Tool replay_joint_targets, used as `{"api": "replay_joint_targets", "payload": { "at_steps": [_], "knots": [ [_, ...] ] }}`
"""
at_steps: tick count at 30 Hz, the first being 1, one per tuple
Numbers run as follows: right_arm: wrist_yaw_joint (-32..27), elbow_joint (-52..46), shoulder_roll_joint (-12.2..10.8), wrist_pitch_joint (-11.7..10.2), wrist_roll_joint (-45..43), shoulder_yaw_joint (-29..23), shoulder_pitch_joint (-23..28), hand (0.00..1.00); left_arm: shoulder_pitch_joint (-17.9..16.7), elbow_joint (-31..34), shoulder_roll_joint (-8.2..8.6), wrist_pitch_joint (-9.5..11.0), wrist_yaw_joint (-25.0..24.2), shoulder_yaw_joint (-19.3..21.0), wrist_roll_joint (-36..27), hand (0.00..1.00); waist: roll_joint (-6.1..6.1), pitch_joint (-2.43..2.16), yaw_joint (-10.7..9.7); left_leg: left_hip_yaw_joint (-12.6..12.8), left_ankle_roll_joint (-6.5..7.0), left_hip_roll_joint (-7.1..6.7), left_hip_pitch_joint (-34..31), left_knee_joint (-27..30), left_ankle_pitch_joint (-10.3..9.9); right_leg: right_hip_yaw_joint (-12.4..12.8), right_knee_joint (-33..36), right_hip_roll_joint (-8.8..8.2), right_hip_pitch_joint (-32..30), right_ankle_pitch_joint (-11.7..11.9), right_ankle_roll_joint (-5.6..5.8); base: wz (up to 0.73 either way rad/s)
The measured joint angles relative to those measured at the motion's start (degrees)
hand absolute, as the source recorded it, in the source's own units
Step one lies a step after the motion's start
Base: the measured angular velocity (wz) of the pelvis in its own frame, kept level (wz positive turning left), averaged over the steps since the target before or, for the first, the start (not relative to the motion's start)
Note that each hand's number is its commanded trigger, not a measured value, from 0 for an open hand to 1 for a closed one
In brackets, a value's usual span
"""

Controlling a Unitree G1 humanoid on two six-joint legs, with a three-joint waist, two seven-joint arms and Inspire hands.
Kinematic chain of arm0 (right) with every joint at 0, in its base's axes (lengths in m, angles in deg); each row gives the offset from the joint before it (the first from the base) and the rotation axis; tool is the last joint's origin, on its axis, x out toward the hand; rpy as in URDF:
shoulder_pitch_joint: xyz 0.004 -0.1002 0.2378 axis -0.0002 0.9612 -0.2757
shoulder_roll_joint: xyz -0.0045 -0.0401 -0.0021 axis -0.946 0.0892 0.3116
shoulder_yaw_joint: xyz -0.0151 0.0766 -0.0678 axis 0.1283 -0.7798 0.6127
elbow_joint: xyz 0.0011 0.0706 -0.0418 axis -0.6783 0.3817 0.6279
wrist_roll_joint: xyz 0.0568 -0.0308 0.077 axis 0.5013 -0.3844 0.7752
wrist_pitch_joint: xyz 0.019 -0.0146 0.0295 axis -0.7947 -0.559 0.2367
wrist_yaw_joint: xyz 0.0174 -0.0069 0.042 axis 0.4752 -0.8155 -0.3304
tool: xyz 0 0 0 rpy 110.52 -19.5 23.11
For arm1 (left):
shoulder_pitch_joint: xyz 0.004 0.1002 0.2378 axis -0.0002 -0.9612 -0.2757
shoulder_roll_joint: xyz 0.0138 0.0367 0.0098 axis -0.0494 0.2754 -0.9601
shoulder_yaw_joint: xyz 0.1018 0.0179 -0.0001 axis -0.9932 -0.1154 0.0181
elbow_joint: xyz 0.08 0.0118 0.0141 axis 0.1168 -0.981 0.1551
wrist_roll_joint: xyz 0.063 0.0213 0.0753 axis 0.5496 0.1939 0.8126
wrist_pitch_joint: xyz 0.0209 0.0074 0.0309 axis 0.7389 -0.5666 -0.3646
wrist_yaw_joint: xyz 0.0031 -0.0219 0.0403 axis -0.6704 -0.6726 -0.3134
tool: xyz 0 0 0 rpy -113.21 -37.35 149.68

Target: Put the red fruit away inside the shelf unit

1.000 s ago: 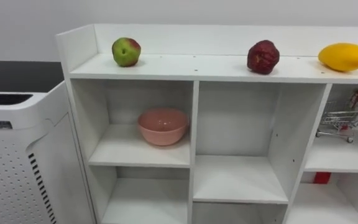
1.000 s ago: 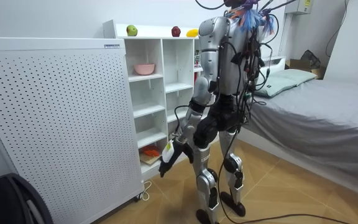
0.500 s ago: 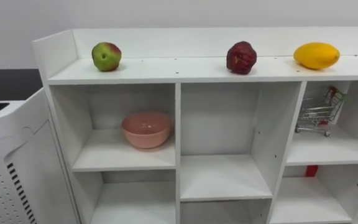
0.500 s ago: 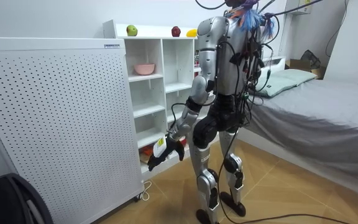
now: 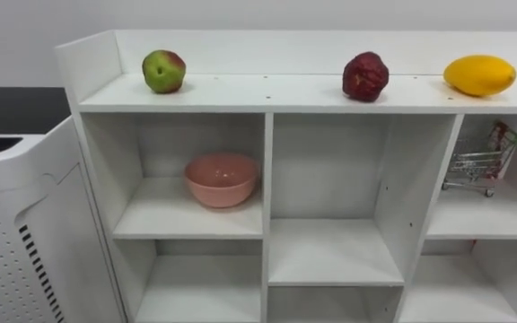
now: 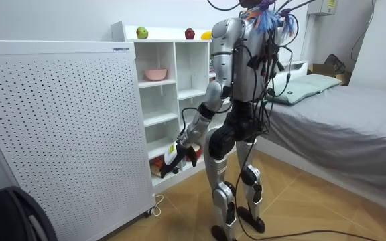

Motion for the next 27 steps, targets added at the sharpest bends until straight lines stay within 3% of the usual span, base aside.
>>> {"api": "replay_joint_targets", "payload": {
  "at_steps": [8, 10, 14, 19, 23, 27],
  "knots": [
    [1.2, -1.5, 0.8, 0.0, -2.4, 2.3, -7.6, 0.0, 1.5, 0.0, -0.59, 0.0, -4.2, -0.5, -2.0, 0.0, -0.38, 0.37, 0.5, 0.1, -0.08, 0.13, -0.4, 0.0, 0.1, -1.5, 1.2, -0.21, -1.0, 0.0, -0.05, -0.01],
    [2.1, -1.6, 1.3, 0.0, -2.6, 3.0, -10.5, 0.0, 2.1, 0.2, -0.75, 0.1, -5.2, -0.6, -2.0, 0.0, -0.16, 0.2, 0.3, 0.1, -0.15, 0.12, -0.6, 0.0, 0.2, -2.0, 1.5, -0.3, -1.4, 0.0, -0.08, -0.02],
    [3.4, -1.7, 3.9, 0.0, -3.9, 4.6, -15.3, 0.0, 2.4, 0.3, -1.37, 0.0, -6.5, -0.7, -2.1, 0.0, -1.09, 0.26, 0.5, 0.0, -0.19, 0.16, -0.6, 0.0, 0.3, -2.3, 1.4, -0.29, -1.3, 0.1, -0.11, 0.03],
    [7.7, -2.0, 7.6, 0.3, -4.3, 7.4, -16.4, 0.0, 2.9, 2.4, -2.39, -0.3, -6.8, -1.6, -3.2, 0.0, -1.6, 0.24, 0.7, 0.0, -0.17, 0.17, -0.5, 0.0, 0.4, -2.3, 1.5, -0.31, -1.2, 0.1, -0.11, 0.0],
    [11.4, -0.4, 8.6, 1.5, -3.8, 9.0, -19.5, 0.0, 4.0, 2.4, -3.76, -0.3, -7.1, -2.4, -4.3, 0.0, -2.02, 0.43, 0.8, 0.0, -0.19, 0.23, -0.5, -0.2, 0.4, -2.6, 1.5, -0.3, -1.2, 0.1, -0.14, 0.0],
    [14.6, 2.3, 9.1, 3.6, -2.4, 8.9, -22.1, 0.0, 4.2, 2.4, -3.83, -0.5, -8.3, -2.4, -4.3, 0.0, -2.55, 0.18, 1.8, 0.0, -0.19, 0.24, -0.7, -0.1, 0.4, -2.9, 1.4, -0.31, -1.4, 0.1, -0.14, 0.0]
  ]
}}
